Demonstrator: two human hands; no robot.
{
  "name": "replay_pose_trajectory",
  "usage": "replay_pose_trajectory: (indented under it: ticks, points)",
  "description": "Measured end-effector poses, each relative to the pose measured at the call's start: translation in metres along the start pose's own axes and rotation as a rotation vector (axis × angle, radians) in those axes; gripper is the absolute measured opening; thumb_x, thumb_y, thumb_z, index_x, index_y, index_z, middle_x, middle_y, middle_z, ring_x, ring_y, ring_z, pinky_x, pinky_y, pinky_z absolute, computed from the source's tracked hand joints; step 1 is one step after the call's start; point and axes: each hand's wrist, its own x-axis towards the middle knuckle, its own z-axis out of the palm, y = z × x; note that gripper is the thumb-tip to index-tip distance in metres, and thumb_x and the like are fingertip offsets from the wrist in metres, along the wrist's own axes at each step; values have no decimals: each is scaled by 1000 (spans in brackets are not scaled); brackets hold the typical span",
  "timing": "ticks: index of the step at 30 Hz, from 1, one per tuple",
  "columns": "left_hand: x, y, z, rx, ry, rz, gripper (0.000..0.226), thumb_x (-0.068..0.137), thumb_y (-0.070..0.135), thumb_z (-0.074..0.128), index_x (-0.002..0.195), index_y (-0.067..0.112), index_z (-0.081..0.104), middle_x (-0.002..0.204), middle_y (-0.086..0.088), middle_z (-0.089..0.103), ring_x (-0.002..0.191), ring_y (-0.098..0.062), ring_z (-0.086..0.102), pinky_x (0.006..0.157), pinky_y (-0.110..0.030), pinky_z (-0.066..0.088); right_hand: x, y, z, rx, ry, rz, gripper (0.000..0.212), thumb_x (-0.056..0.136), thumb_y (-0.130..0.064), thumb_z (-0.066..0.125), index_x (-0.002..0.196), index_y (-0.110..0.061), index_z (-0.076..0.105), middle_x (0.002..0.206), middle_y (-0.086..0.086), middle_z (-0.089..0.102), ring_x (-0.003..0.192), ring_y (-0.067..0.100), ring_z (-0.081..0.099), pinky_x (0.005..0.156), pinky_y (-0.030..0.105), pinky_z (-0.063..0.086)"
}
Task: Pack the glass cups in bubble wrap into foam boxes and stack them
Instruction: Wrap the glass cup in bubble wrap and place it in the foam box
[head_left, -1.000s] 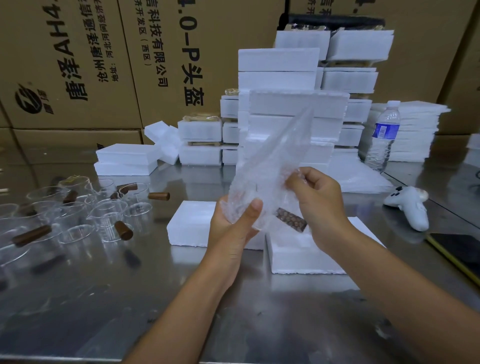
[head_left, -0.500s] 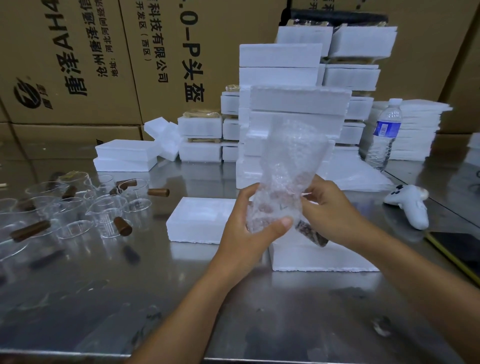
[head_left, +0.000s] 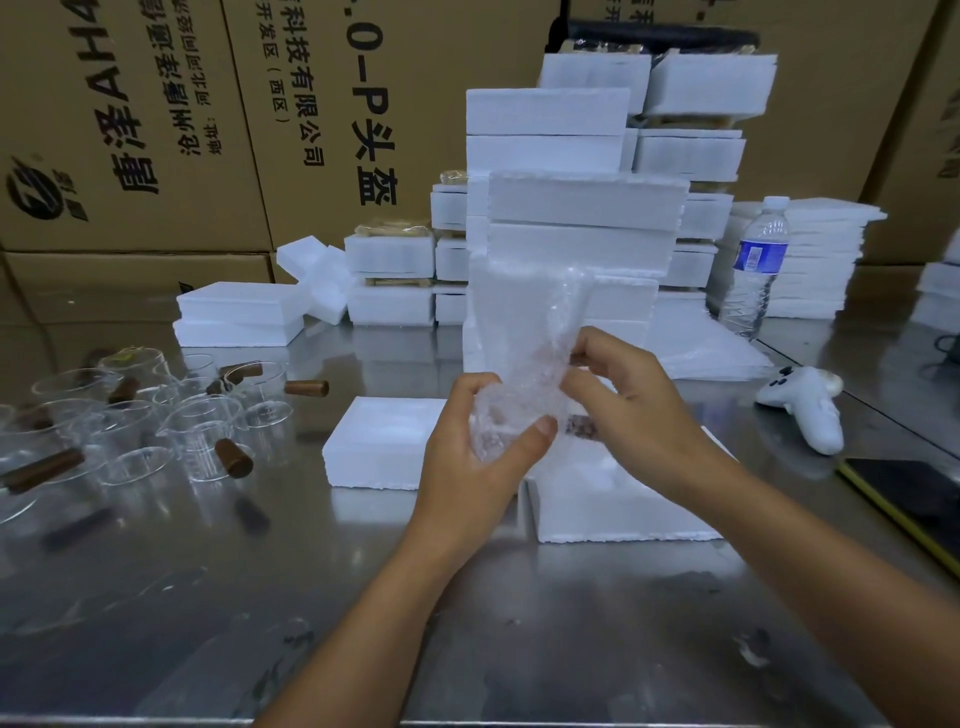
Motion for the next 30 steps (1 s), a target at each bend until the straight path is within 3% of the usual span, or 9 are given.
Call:
replay_pose_trajectory:
  ticks: [2, 6, 10, 12, 14, 18, 22, 25, 30]
  points:
    - [0, 0, 0, -9, 35, -6, 34, 69, 40, 74, 91, 29, 51, 85, 14, 66, 76, -4, 63, 68, -14, 48, -4, -2, -4, 14, -107, -22, 16, 81, -33, 52, 92, -33, 64, 96, -16, 66, 99, 6, 59, 81, 24, 51]
    - [-1, 1, -1, 73, 58, -8, 42, 59, 58, 70, 82, 33, 45, 82, 4, 62, 71, -11, 58, 63, -24, 48, -7, -1, -1, -416, -146, -256, 4, 81, -55, 46, 78, -53, 46, 82, -36, 53, 88, -7, 48, 78, 16, 31]
    - [-2, 1, 1, 121, 47, -23, 42, 60, 52, 74, 83, 34, 44, 99, -14, 61, 89, -30, 63, 79, -51, 52, -3, -1, 7, -272, 12, -183, 23, 84, -52, 52, 62, -46, 54, 73, -29, 58, 83, -1, 52, 73, 15, 34]
    - [-2, 0, 1, 170, 46, -6, 41, 62, 50, 75, 86, 35, 45, 102, -9, 60, 92, -24, 63, 79, -47, 53, 1, 1, 13, -158, 95, -57, 20, 84, -40, 62, 64, -37, 60, 73, -23, 62, 83, -2, 56, 71, 9, 38]
    - [-2, -1, 1, 202, 59, 10, 41, 64, 48, 75, 89, 34, 46, 102, -4, 58, 91, -16, 63, 77, -37, 55, 4, 6, 17, -73, 160, 45, 11, 80, -29, 68, 82, -33, 58, 81, -16, 63, 82, -4, 57, 68, 2, 39]
    - [-2, -2, 0, 216, 77, 46, 42, 65, 43, 77, 90, 46, 45, 104, 4, 55, 89, -4, 61, 73, -20, 52, 10, 6, 18, 4, 119, 180, 48, 76, -14, 68, 113, -34, 47, 107, -13, 58, 97, -1, 56, 67, 11, 45]
    - [-3, -1, 0, 120, 53, 85, 67, 70, 26, 84, 103, 58, 35, 100, 26, 55, 86, -1, 65, 67, -12, 50, 10, 1, 17, -63, 65, 57, 33, 76, -5, 62, 92, -34, 63, 95, -23, 66, 94, -8, 57, 74, 3, 39]
    - [-3, 0, -1, 77, 69, 86, 71, 70, 25, 83, 107, 58, 33, 100, 10, 54, 81, -6, 67, 65, -12, 50, 9, 1, 16, -73, 1, 35, 27, 84, -8, 56, 89, -33, 65, 101, -18, 63, 96, -7, 55, 75, 0, 38]
    - [-3, 1, -1, 99, 80, 81, 66, 70, 30, 83, 115, 54, 40, 112, 13, 54, 95, -8, 64, 72, -18, 53, 4, 3, 10, -50, -197, 122, 22, 95, -27, 46, 89, -18, 65, 107, -14, 50, 94, -6, 52, 78, 7, 40]
